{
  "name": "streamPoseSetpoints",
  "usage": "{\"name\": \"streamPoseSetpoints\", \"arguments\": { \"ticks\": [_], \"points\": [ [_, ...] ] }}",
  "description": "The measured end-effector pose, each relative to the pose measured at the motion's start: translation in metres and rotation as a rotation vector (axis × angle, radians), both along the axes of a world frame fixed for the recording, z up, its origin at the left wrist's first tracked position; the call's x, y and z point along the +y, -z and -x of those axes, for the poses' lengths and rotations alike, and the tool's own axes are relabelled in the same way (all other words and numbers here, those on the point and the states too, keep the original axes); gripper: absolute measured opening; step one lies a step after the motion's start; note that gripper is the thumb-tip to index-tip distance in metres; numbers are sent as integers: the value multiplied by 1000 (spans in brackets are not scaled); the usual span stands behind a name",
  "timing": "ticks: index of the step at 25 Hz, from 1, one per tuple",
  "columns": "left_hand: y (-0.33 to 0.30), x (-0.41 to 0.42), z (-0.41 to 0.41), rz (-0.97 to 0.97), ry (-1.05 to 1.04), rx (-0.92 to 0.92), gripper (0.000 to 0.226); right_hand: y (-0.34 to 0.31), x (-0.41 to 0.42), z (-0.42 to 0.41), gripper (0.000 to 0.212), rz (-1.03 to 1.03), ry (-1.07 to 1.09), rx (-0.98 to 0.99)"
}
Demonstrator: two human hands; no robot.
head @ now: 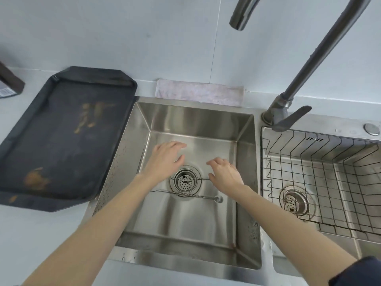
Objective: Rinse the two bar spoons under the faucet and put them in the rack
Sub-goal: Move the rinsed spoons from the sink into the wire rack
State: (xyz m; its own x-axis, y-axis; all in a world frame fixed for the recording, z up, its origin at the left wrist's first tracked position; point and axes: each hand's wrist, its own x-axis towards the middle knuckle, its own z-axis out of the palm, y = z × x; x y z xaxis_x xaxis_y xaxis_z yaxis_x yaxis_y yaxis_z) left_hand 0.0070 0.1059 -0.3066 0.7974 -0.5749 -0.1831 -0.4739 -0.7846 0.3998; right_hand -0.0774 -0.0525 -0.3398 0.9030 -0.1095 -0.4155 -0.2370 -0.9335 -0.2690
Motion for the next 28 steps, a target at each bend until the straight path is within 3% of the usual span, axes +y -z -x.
{"name": "streamPoseSetpoints", "arguments": {
  "ticks": [5, 11, 23, 28],
  "points": [
    [49, 12, 5, -169, -33, 96, 27, 33, 8, -2, 37, 13, -25, 147],
    [94, 22, 17, -326, 59, 250, 34, 64, 11, -10, 37, 27, -36, 204],
    [133, 25, 25, -348, 41, 275, 32, 95, 23, -30, 34, -2, -17, 177],
    [139, 23, 30, -259, 51, 183, 17, 99, 23, -35, 32, 7, -14, 188]
  ]
}}
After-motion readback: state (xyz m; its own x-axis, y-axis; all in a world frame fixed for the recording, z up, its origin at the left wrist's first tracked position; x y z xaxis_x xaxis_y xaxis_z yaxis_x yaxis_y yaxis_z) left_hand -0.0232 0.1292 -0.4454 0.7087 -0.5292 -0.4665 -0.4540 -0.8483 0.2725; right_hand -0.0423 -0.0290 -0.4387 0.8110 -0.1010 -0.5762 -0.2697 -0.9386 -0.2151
